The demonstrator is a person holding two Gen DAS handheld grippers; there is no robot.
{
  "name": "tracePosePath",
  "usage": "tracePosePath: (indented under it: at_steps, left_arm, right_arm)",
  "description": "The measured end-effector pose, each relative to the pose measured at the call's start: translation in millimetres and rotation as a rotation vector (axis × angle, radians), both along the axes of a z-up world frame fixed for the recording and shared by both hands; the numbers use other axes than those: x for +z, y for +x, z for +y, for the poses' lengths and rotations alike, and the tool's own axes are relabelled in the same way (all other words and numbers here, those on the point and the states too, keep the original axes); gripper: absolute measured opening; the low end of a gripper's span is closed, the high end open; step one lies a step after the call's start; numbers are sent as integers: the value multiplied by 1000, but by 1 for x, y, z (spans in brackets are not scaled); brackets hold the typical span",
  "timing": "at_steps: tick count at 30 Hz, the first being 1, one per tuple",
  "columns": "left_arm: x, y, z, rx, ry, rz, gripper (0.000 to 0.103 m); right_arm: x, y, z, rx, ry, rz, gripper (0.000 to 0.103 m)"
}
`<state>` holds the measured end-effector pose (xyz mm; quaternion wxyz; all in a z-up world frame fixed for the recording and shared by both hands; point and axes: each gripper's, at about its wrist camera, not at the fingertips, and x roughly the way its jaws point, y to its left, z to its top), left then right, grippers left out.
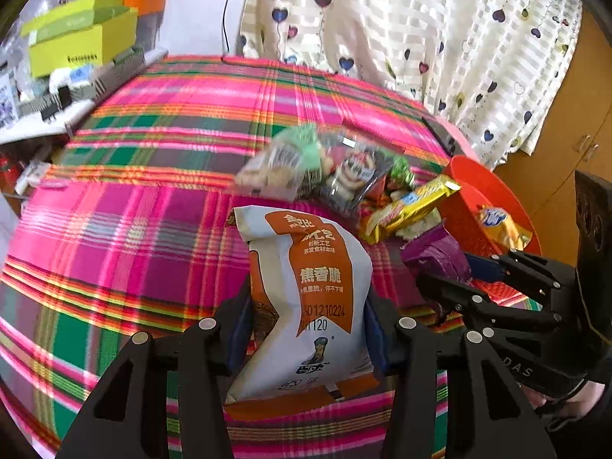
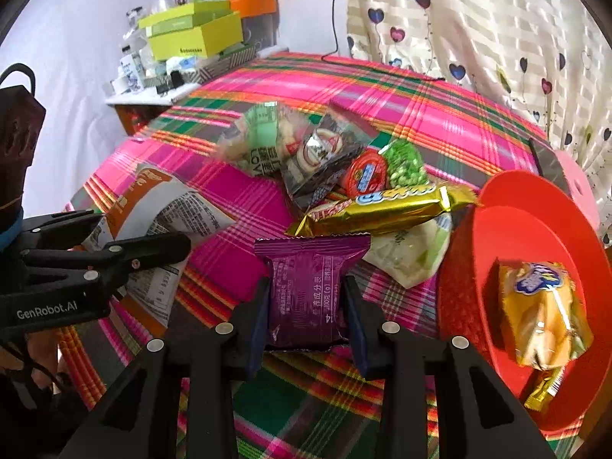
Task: Organize snacks
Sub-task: 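Carry the white-and-orange bag and purple packet over the red basket with both tools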
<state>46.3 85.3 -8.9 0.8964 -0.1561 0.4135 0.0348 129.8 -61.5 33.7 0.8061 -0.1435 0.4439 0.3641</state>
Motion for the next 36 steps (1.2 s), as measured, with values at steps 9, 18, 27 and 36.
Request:
tracePosePath:
  at_steps: [9,18,27,36]
  left_arm:
    - [41,-5,-16,13,74,-93,50]
    - [71,0,-43,-30,122,-166,50]
    - [88,8,-69,-86,135,-210,50]
    - [95,17,-97,-154,134,-231,50]
  right_arm:
    - [40,-8,-26,-50,81,-74,34]
    - [73,-10,-56,-109,138,-143,34]
    - [91,-9,-81,-165,152,-185,34]
    - [99,-10,-107,-220,144,-209,34]
